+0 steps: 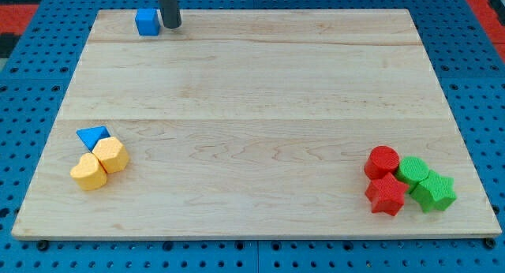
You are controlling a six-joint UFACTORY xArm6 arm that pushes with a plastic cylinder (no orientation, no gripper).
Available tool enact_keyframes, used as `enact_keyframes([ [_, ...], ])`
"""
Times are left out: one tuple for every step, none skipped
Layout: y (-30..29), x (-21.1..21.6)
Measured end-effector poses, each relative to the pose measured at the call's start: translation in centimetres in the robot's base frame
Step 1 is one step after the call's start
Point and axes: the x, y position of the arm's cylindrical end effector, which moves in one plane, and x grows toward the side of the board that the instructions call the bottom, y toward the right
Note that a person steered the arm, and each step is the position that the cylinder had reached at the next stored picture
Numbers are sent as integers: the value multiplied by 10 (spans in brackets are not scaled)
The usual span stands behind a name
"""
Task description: Push blue cube to the top left
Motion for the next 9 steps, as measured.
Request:
enact_keyframes([
  [-16, 0],
  [-37, 0],
  [-40, 3],
  [-46, 3],
  [-50, 18],
  [-59, 47],
  [-80, 46],
  [-82, 28],
  [-82, 15],
])
